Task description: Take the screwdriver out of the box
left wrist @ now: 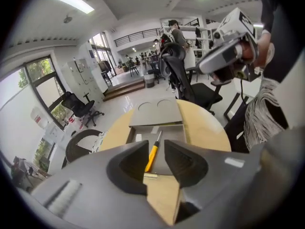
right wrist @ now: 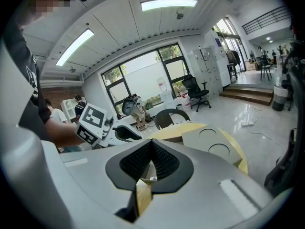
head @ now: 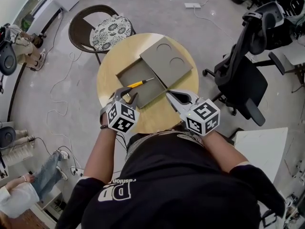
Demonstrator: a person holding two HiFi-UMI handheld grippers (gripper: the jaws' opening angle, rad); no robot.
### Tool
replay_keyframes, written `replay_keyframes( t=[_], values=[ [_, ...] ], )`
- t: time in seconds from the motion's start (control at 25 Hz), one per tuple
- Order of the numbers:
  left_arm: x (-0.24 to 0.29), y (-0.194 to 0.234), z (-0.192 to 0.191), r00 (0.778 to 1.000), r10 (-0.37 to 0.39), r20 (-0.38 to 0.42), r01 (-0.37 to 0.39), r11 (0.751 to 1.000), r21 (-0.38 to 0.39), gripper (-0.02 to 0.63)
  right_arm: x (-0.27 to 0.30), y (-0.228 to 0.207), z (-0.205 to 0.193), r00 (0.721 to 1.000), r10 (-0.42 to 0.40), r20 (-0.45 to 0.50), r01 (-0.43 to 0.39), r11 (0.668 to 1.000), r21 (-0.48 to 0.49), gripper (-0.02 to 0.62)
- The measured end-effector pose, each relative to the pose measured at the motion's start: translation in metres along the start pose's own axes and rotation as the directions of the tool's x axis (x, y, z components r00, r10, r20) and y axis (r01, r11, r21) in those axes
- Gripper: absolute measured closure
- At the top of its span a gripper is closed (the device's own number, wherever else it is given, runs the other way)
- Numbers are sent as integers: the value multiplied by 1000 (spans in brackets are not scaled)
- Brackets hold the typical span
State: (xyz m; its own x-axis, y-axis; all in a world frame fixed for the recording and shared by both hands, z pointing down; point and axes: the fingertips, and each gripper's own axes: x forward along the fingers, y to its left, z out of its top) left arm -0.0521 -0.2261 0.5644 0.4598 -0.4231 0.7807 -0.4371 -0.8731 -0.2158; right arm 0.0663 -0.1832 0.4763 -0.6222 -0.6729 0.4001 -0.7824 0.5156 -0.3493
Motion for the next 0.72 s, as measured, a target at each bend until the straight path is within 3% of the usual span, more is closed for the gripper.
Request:
replay_keyframes(
  t=[0.12,0.44,0.72],
  values=[
    [22,-3,-16,998,-18,-62,21,999,48,443,1,0,-2,1000,1,-3,-1,1000,2,595],
    [68,-6,-41,985,-69,-158,82,994,77,443,-3,-11,-3,1000,-19,-2,19,1000,23,595],
    [102,-4,-43,977,-103,-188,122,988,90,443,-11,-22,-9,999,-51,-6,51,997,52,595]
  ],
)
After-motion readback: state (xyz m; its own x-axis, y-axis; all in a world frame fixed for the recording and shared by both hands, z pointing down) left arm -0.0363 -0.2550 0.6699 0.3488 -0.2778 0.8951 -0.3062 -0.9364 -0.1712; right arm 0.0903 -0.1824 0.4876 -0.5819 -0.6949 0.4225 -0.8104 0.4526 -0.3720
